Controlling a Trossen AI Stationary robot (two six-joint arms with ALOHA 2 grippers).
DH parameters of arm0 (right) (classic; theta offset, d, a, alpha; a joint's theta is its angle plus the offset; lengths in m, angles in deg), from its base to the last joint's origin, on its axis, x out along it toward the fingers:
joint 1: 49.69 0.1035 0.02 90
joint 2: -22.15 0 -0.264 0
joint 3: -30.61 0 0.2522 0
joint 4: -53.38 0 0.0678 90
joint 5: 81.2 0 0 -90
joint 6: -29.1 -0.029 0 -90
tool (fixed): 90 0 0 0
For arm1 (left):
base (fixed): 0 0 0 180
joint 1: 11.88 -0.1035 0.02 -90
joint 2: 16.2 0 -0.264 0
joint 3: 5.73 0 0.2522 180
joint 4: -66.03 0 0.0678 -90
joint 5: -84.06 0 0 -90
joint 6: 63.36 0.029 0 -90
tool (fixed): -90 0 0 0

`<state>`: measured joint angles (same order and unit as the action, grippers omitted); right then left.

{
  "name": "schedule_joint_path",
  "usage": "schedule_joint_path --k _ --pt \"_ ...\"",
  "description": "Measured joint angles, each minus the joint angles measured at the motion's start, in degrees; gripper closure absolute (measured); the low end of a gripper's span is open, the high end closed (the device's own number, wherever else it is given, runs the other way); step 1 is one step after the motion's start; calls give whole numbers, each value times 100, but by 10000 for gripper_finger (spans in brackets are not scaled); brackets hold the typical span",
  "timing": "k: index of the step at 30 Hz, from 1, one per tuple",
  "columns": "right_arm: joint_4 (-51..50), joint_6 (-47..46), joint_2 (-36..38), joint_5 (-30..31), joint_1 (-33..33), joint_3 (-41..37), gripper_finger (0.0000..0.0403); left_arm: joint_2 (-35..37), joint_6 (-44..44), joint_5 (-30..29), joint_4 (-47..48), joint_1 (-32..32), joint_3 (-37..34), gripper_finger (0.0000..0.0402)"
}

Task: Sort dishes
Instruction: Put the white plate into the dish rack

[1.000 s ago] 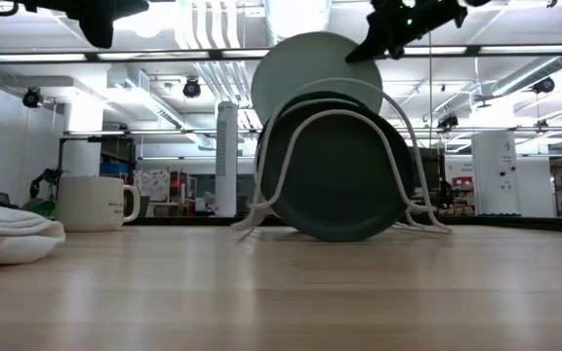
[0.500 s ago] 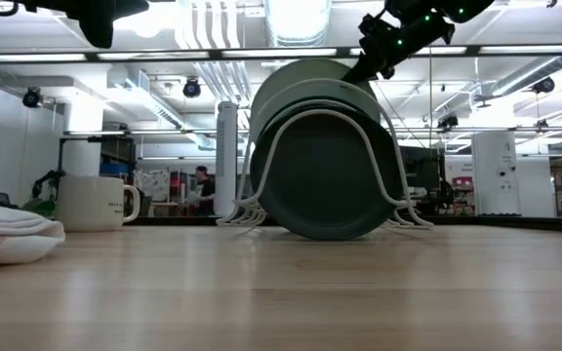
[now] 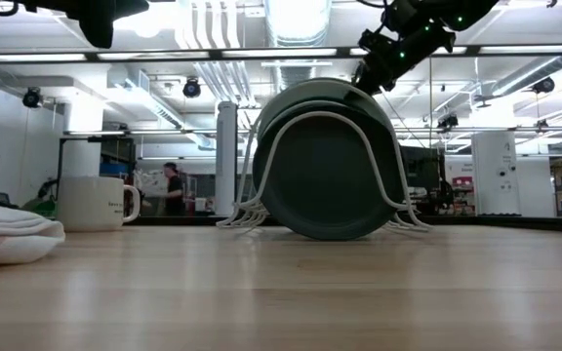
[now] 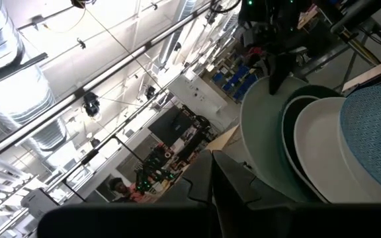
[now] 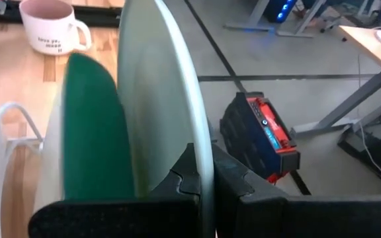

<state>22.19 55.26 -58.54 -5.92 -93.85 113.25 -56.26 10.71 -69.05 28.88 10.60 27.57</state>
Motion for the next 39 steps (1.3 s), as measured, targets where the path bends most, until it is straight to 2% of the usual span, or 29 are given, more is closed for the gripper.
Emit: schedule_joint_path --k 13,31,39 --pt "0 71 -50 -29 4 -143 344 -13 -1 2 2 0 -6 401" --pt "24 -80 -41 -30 4 105 285 -17 -2 2 15 0 -6 401" --pt "13 -129 -41 -15 80 105 244 -17 -2 4 31 0 -6 401"
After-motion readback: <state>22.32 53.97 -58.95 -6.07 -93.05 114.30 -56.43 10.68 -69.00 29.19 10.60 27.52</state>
